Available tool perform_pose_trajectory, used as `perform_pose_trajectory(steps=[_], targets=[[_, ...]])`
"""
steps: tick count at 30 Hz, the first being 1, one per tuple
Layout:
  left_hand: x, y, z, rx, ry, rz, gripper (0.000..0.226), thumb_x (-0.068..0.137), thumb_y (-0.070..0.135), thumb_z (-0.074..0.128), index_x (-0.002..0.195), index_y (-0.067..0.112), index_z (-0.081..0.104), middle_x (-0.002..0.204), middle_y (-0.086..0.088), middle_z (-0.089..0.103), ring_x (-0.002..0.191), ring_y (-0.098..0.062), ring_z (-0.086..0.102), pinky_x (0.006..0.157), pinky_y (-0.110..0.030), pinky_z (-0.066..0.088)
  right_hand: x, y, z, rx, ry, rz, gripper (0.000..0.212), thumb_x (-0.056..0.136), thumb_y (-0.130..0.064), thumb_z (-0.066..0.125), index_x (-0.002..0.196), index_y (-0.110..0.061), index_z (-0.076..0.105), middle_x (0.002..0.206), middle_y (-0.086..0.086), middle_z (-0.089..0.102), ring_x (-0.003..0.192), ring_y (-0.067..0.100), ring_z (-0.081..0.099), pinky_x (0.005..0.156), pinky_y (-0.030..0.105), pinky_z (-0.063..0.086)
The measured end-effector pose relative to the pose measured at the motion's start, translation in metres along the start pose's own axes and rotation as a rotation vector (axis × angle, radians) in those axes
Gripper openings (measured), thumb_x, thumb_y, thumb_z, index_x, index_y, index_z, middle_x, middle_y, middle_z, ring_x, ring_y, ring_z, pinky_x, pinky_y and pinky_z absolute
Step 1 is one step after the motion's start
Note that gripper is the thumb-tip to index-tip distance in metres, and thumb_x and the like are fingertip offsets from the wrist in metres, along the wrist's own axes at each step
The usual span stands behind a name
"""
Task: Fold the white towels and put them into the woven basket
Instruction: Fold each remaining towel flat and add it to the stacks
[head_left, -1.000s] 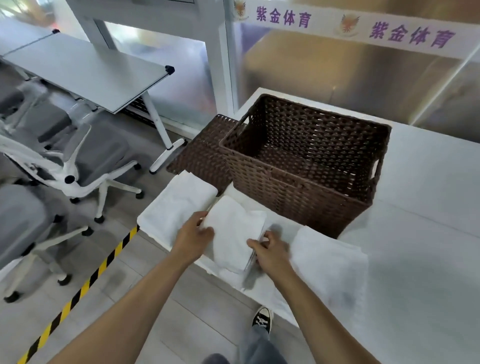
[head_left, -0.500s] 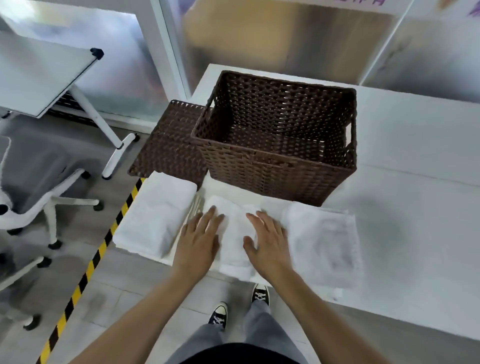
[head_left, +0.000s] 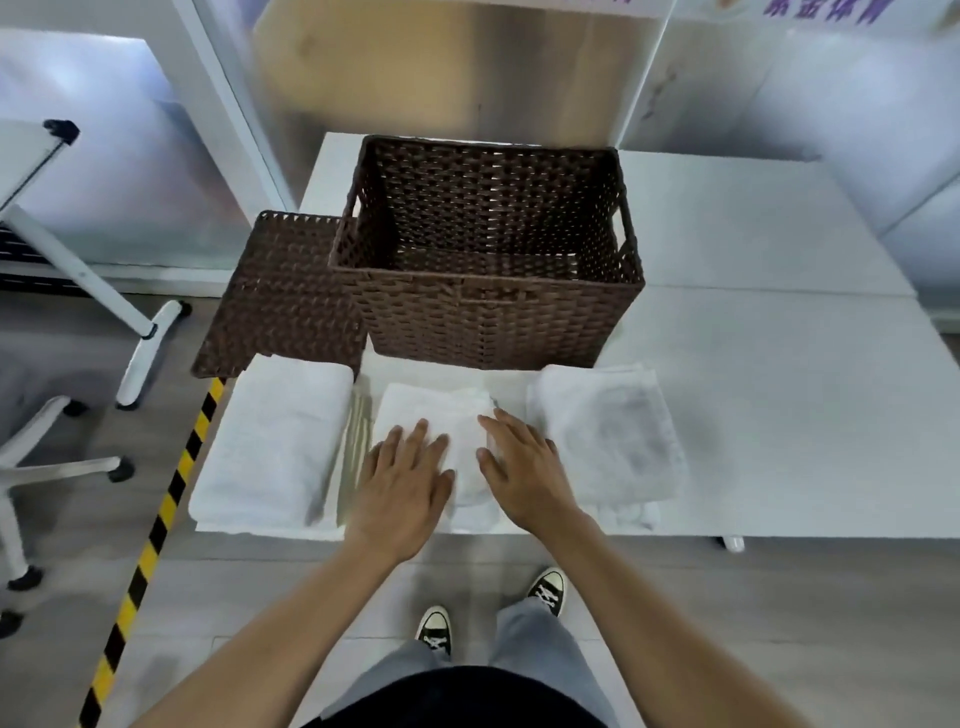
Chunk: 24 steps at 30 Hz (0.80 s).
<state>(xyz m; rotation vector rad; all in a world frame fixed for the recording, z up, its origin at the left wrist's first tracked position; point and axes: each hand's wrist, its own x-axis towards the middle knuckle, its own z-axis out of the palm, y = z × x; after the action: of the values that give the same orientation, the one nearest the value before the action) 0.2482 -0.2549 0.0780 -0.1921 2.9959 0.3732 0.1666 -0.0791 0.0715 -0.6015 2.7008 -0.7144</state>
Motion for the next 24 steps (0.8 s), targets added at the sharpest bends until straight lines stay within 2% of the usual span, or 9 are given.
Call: perform_pose_trajectory(steps=[10,16,19,22,24], targets=[[0.040,0.084,-0.003,-0.016,-0.001,0.147,0.057,0.097,0.045,0.029,0.144,0.020,0.048,0.153,-0.011,0.046,0.139,-0.037,0.043,0.109,-0.050,0.040,-0.010,0.070,-0.053,0.002,0.128,0.062,0.046,0.103,-0.035,0.049,0.148,-0.027,0.047,0.153,-0.006,0.049,0.140,0.019,0.043,0.112,0.037,0.033],[0.070,0.150,0.022,-0.024,-0.047,0.135,0.064,0.098,0.053,0.014,0.146,0.025,0.047,0.156,-0.007,0.042,0.144,-0.033,0.038,0.118,-0.050,0.028,-0.012,0.142,-0.079,-0.067,0.231,0.145,0.042,0.100,-0.026,0.055,0.142,-0.022,0.055,0.146,-0.002,0.058,0.137,0.022,0.048,0.112,0.039,0.033],[0.086,0.169,0.043,0.009,-0.088,0.138,0.064,0.098,0.050,0.013,0.147,0.024,0.045,0.158,-0.007,0.039,0.145,-0.031,0.036,0.117,-0.048,0.031,-0.005,0.174,-0.081,-0.105,0.275,0.188,0.041,0.095,-0.021,0.059,0.136,-0.022,0.059,0.142,-0.002,0.061,0.135,0.023,0.050,0.111,0.042,0.032],[0.094,0.178,0.064,0.016,-0.143,0.119,0.059,0.099,0.039,0.017,0.149,0.021,0.042,0.159,-0.007,0.038,0.148,-0.031,0.032,0.117,-0.049,0.030,-0.006,0.197,-0.074,-0.141,0.189,0.161,0.042,0.097,-0.031,0.058,0.138,-0.029,0.057,0.154,-0.006,0.050,0.145,0.019,0.040,0.116,0.047,0.025],[0.097,0.178,0.079,0.013,-0.176,0.105,0.059,0.099,0.034,0.017,0.152,0.019,0.038,0.163,-0.007,0.030,0.151,-0.030,0.025,0.121,-0.048,0.023,-0.009,0.208,-0.069,-0.117,0.116,0.162,0.045,0.099,-0.043,0.053,0.144,-0.037,0.050,0.163,-0.009,0.035,0.151,0.017,0.029,0.120,0.050,0.019]])
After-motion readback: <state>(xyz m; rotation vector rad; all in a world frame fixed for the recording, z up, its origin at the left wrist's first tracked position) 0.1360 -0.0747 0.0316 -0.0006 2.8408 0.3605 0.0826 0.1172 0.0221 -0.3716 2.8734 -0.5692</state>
